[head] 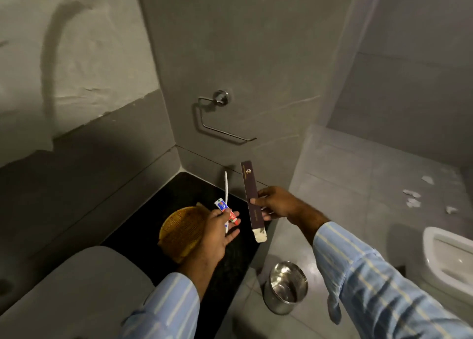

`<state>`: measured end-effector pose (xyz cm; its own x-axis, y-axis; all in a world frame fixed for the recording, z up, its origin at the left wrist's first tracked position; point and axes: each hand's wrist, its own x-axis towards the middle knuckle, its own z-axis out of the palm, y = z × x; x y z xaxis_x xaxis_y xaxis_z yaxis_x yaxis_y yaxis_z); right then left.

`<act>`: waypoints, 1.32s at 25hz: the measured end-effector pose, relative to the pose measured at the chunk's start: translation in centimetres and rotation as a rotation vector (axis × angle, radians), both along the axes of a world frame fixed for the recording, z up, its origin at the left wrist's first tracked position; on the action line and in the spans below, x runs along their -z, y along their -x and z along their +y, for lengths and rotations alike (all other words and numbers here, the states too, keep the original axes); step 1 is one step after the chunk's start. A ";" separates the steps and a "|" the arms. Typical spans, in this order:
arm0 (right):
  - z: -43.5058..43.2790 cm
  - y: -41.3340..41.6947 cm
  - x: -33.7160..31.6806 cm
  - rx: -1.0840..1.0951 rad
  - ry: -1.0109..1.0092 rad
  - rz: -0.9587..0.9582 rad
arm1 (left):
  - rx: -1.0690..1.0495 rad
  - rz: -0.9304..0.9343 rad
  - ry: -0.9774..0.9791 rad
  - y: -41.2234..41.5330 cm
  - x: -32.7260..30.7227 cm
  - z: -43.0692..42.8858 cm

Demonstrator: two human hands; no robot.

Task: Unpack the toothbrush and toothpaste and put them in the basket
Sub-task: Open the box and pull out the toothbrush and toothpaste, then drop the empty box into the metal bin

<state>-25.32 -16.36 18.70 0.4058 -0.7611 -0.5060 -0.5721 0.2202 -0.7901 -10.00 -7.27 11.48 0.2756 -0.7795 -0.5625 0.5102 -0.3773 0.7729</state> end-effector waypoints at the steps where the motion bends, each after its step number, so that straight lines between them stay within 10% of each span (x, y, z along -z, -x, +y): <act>1: 0.0 1.5 1.0 -0.013 -0.018 0.024 | 0.002 0.007 -0.050 1.5 0.9 -0.1; 16: -0.1 20.8 21.2 0.263 -0.531 0.186 | 0.283 -0.080 -0.506 17.0 14.1 -2.2; 33: -4.7 22.5 39.7 0.563 -0.843 -0.024 | 0.231 -0.173 -0.642 17.4 24.4 -6.6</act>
<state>-47.80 -21.05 -20.99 0.1154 -0.2429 -0.9632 -0.1996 0.9442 -0.2620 -27.38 -13.86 -12.97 0.2702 -0.3572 -0.8941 0.2516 -0.8702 0.4236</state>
